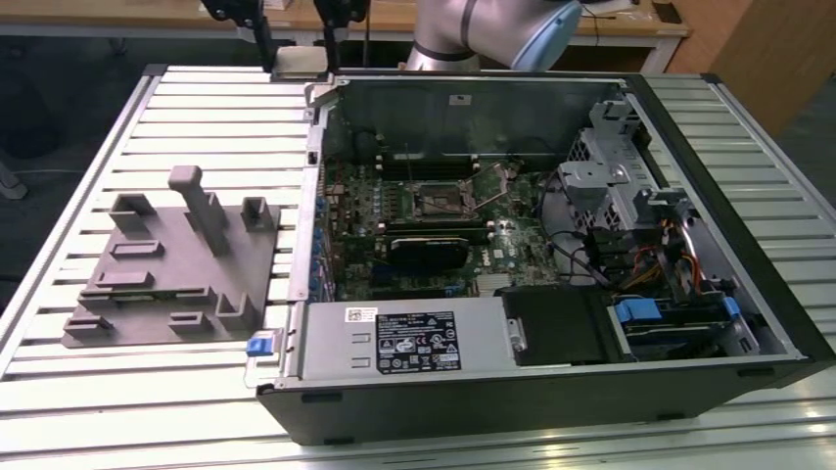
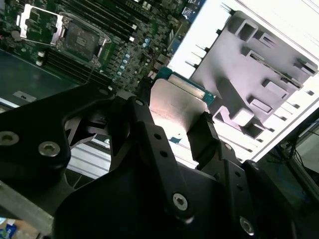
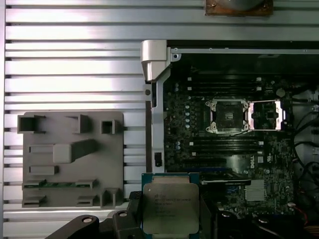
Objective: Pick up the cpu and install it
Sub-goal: 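Pick up the cpu and move it towards the insertion slot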
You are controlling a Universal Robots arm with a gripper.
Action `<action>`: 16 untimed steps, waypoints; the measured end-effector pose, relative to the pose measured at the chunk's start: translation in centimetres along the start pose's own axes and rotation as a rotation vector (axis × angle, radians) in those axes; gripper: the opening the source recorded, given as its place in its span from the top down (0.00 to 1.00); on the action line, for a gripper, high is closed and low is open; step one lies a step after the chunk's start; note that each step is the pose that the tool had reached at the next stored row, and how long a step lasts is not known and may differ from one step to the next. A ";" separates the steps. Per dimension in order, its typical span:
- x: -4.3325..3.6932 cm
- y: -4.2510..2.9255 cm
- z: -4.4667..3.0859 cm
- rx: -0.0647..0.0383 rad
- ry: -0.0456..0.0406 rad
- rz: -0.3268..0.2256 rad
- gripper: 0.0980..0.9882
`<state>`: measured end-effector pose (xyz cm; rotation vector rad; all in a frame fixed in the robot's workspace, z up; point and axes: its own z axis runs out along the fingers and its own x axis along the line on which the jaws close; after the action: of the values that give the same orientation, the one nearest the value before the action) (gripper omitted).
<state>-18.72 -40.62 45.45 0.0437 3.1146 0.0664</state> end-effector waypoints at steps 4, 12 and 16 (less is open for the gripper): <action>-1.20 0.04 0.03 0.000 0.0000 0.000 0.50; -3.53 0.10 0.10 0.000 0.0000 0.000 0.50; -4.71 0.13 0.13 0.000 0.0000 0.000 0.50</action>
<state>-14.01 -40.62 45.45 0.0437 3.1146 0.0664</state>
